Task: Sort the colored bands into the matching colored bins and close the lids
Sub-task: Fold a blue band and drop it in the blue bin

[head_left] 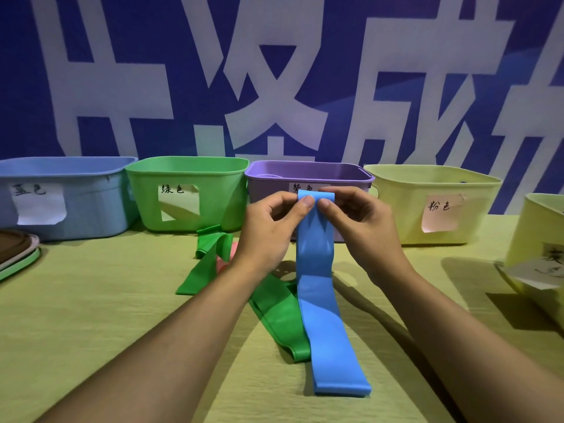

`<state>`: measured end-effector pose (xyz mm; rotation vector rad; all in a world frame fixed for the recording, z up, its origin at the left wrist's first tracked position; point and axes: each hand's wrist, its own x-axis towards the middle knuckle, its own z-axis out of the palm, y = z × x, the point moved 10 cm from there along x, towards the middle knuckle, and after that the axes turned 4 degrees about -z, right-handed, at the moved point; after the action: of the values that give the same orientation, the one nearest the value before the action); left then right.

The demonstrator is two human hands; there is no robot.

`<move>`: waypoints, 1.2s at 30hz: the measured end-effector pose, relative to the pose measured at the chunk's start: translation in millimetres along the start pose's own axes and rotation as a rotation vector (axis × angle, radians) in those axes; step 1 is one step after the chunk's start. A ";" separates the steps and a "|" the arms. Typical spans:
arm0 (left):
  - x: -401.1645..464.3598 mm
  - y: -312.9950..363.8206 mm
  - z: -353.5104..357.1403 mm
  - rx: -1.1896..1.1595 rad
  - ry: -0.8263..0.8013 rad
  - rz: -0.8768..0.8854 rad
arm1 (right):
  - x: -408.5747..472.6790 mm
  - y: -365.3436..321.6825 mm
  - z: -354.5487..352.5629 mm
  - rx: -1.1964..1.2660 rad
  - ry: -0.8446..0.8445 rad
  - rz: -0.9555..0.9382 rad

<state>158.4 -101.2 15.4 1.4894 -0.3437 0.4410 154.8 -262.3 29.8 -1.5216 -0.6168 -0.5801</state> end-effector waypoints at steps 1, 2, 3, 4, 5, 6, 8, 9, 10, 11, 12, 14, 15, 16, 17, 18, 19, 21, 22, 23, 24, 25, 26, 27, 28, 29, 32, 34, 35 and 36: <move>-0.1 0.1 -0.1 -0.003 0.002 -0.003 | 0.1 -0.5 0.0 0.001 -0.002 0.001; 0.0 0.0 -0.7 -0.003 0.007 -0.003 | 0.4 -0.7 0.2 0.001 -0.004 0.000; 0.0 0.5 -1.7 0.001 0.015 -0.001 | 0.6 -0.6 0.2 0.000 -0.006 0.000; 0.1 0.7 -3.2 0.006 0.025 0.002 | 0.7 0.1 0.2 -0.001 -0.007 0.002; 0.2 0.8 -4.6 0.010 0.037 0.004 | 1.0 1.0 0.2 -0.001 -0.008 0.005; 0.3 0.6 -6.4 0.013 0.053 0.005 | 1.2 2.0 0.2 -0.001 -0.009 0.007; 1.0 0.6 -8.1 0.009 0.075 0.008 | 1.5 2.4 0.4 0.000 -0.012 0.006; 1.2 1.2 -7.5 -0.001 0.073 0.014 | 1.5 2.0 0.8 0.004 -0.013 0.007; 1.3 2.3 -6.4 -0.013 0.065 0.023 | 1.5 1.9 1.1 0.006 -0.014 0.009; 1.0 4.1 -5.5 -0.022 0.056 0.035 | 1.5 1.8 1.4 0.005 -0.015 0.012; 0.9 6.2 -5.1 -0.023 0.052 0.049 | 1.6 2.5 1.6 0.003 -0.013 0.015; 0.5 11.2 -5.0 -0.004 0.048 0.078 | 1.7 4.5 1.0 0.000 -0.002 0.026; 0.2 12.9 -4.8 0.003 0.046 0.090 | 1.6 5.2 0.7 -0.004 0.003 0.031; 0.1 13.6 -4.7 0.004 0.045 0.095 | 1.7 6.1 0.1 -0.012 0.008 0.036; 0.3 13.2 -4.3 0.004 0.044 0.093 | 1.6 6.6 -0.4 -0.022 0.012 0.040; 0.7 12.2 -4.1 0.004 0.042 0.087 | 1.5 6.8 -1.2 -0.034 0.016 0.040; 1.1 10.7 -3.7 0.006 0.041 0.078 | 1.4 7.0 -1.9 -0.045 0.019 0.040; 2.1 7.1 -3.0 0.002 0.035 0.056 | 1.2 7.2 -3.2 -0.059 0.024 0.039; 2.4 5.2 -2.7 0.001 0.034 0.043 | 1.1 7.2 -3.4 -0.062 0.025 0.038; 2.4 4.2 -2.4 0.005 0.032 0.033 | 0.9 6.8 -3.6 -0.065 0.025 0.038; 2.4 2.9 -1.9 0.011 0.031 0.023 | 0.7 6.6 -3.6 -0.071 0.025 0.039; 2.2 1.6 -1.0 0.011 0.026 0.010 | 0.4 5.9 -3.4 -0.076 0.025 0.042; 2.0 0.0 -0.2 0.006 0.021 -0.007 | 0.1 5.4 -3.2 -0.083 0.025 0.045; 1.7 -0.7 0.8 0.000 0.015 -0.022 | -0.2 4.7 -3.0 -0.089 0.024 0.046; 1.5 -1.0 1.2 -0.005 0.011 -0.029 | -0.5 4.4 -2.6 -0.094 0.021 0.047; 1.4 -1.0 1.3 -0.007 0.011 -0.031 | -0.6 5.0 -2.4 -0.095 0.018 0.051; 1.3 -1.0 -0.2 -0.008 0.020 -0.031 | 0.3 5.7 -2.3 -0.075 0.005 0.043; 1.3 -3.6 -0.4 -0.010 0.017 -0.046 | 0.8 4.4 1.3 -0.063 -0.043 0.015; 1.5 -4.9 -0.6 -0.006 0.017 -0.055 | 0.4 3.4 4.2 -0.064 -0.074 0.000; 1.7 -6.2 -1.3 0.001 0.020 -0.062 | -0.2 2.5 7.0 -0.067 -0.101 -0.010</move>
<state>162.9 -100.0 10.8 1.4919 -0.2805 0.4068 156.3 -255.3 27.6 -1.6190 -0.6880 -0.5388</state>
